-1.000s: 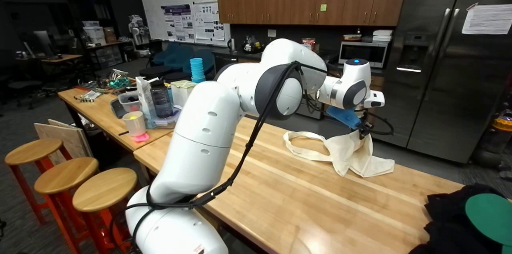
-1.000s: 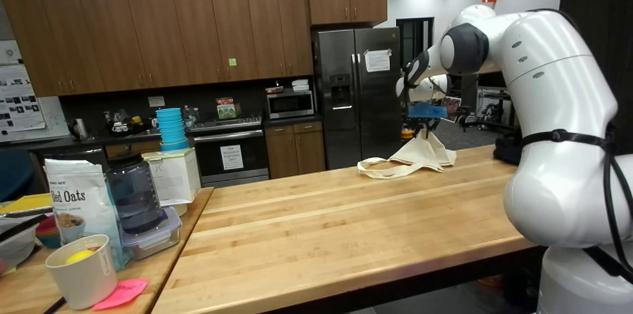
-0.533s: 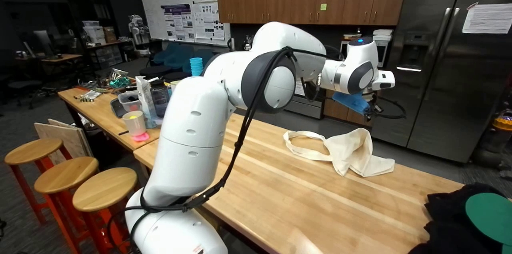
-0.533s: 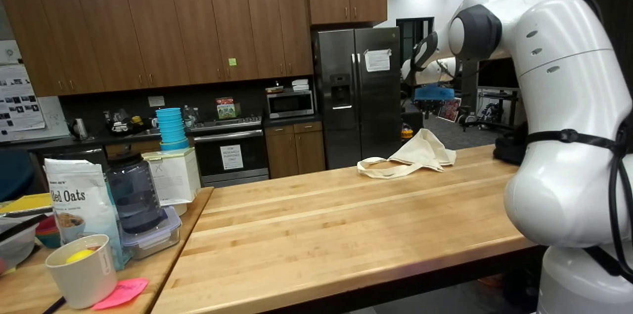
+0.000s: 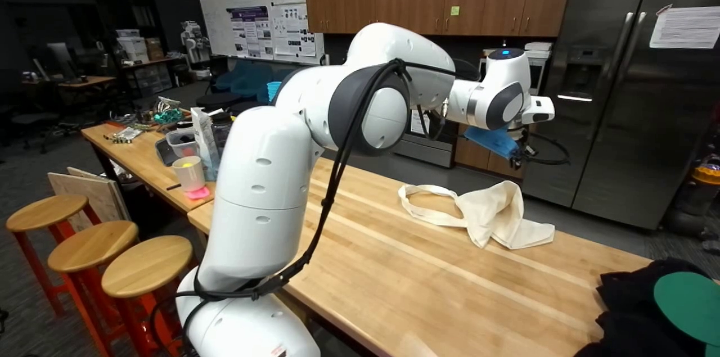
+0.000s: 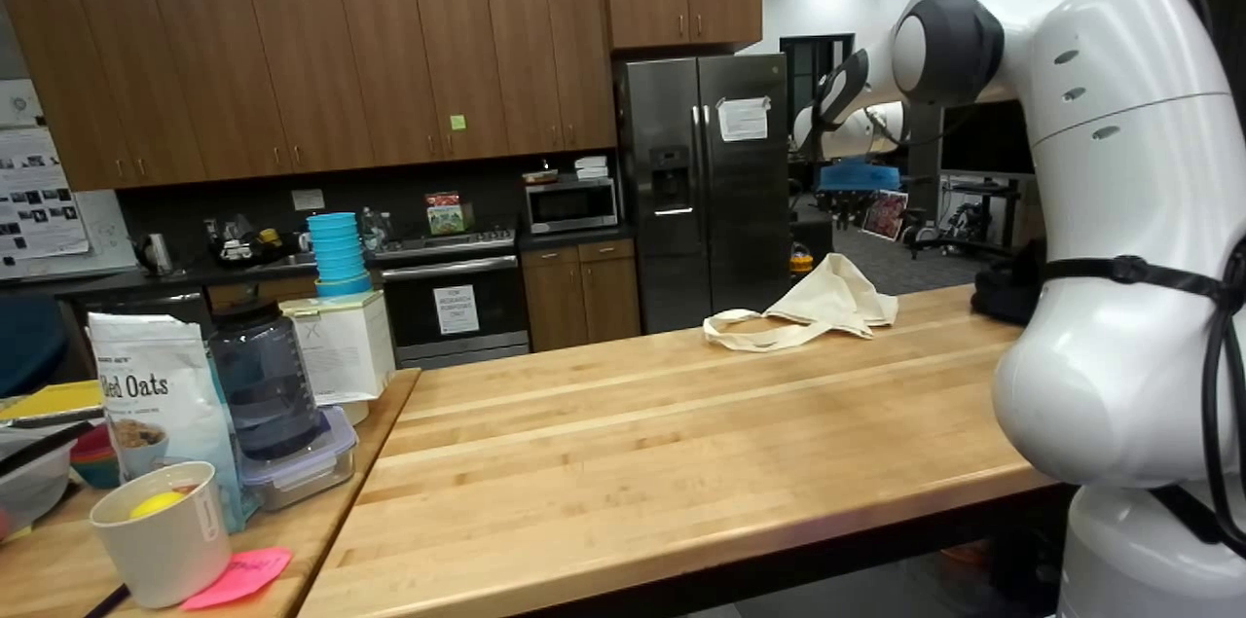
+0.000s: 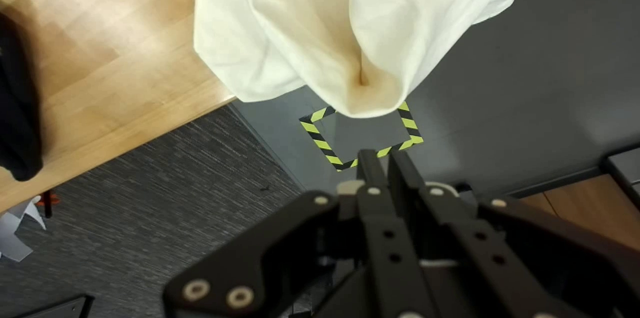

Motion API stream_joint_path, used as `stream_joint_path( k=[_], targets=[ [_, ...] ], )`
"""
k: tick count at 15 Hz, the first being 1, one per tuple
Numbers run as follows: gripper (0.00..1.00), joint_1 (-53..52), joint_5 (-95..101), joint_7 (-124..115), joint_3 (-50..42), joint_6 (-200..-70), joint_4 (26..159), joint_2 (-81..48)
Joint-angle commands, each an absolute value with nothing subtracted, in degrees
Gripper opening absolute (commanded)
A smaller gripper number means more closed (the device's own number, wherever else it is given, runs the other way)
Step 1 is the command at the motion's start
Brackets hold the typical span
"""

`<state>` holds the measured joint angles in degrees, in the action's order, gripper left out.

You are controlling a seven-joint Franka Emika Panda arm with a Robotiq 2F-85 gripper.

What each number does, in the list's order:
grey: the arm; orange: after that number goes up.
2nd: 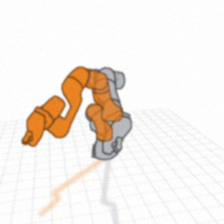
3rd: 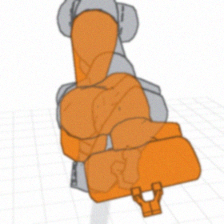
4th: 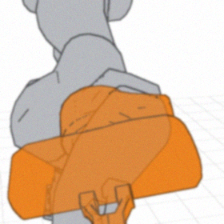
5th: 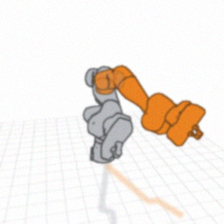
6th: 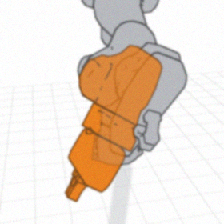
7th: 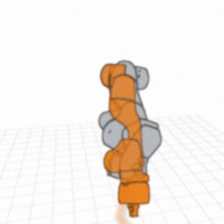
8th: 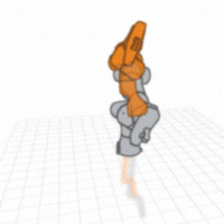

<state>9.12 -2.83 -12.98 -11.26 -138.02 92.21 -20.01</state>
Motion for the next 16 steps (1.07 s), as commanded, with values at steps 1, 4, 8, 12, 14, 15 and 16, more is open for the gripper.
stream_joint_path(
  k=[1, 4, 8, 12, 14, 15, 16],
  targets=[
    [0.43, 9.45, -2.77, -12.93, -10.95, -137.81, 91.95, -20.19],
    [0.64, 9.04, -2.25, -13.66, -11.09, -137.7, 91.73, -20.44],
    [0.9, 8.3, -2.29, -15.47, -10.92, -136.41, 91.21, -21.34],
    [1.0, 7.03, -1.6, -17.28, -10.81, -134.97, 90.93, -22.1],
    [1.0, 6.32, -1.08, -18.46, -11.0, -134.01, 90.24, -22.94],
    [1.0, 6.0, -0.66, -19.39, -11.2, -133.44, 89.68, -23.5],
    [1.0, 5.75, -0.31, -20.5, -11.37, -132.69, 88.71, -24.45]
  ],
)
